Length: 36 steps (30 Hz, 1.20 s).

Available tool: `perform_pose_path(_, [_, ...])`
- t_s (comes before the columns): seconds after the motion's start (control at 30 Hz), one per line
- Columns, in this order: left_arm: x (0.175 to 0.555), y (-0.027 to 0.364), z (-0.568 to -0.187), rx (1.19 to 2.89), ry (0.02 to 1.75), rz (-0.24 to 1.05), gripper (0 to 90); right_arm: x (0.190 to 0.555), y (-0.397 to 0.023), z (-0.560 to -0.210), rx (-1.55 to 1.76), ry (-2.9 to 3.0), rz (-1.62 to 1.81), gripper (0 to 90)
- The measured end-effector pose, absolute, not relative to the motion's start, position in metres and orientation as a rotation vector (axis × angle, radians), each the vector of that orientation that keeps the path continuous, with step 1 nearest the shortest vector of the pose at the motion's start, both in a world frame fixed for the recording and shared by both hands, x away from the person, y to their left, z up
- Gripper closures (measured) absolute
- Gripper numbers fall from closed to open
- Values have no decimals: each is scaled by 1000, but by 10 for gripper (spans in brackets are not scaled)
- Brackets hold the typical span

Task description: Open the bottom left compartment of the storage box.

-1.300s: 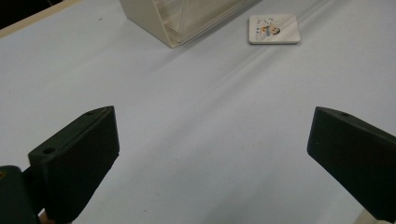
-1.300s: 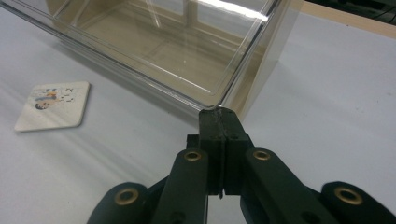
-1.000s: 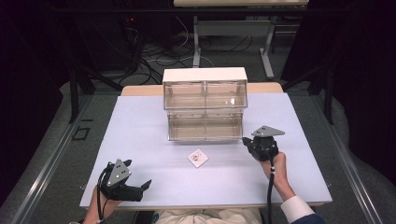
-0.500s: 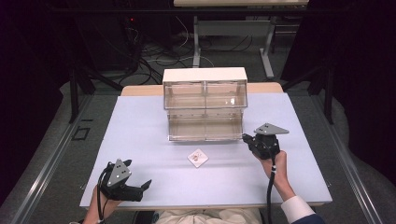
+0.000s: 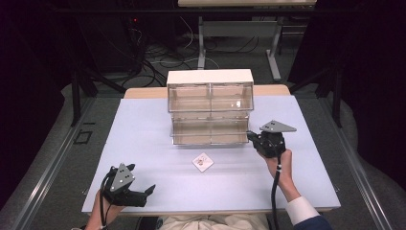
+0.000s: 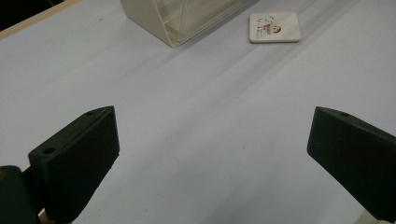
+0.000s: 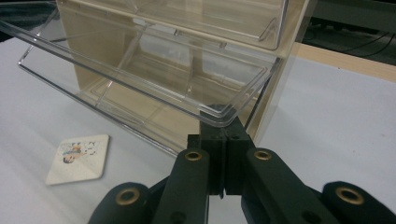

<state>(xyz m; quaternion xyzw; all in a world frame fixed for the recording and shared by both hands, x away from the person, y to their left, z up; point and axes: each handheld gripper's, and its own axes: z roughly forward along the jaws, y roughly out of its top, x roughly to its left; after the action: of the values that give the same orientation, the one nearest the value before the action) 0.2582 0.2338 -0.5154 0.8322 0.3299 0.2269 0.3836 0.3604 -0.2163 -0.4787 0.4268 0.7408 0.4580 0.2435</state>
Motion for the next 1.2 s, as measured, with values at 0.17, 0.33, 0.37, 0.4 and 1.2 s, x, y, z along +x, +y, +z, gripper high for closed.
perform_pose_path(0.17, [259, 234, -516, 2121, 845, 578, 21, 365, -216, -474, 1169, 2003, 1280, 900])
perform_pose_path(0.33, [260, 235, -516, 2127, 849, 583, 21, 371, -214, -472, 1174, 2003, 1293, 900])
perform_pose_path(0.37, [260, 235, -516, 2129, 847, 584, 21, 372, -213, -472, 1168, 2007, 1287, 900])
perform_pose_path(0.4, [260, 235, -516, 2134, 844, 585, 21, 372, -213, -472, 1168, 2007, 1287, 900])
perform_pose_path(1.2, [262, 234, -518, 2131, 853, 575, 22, 386, -209, -460, 1135, 1990, 1323, 900])
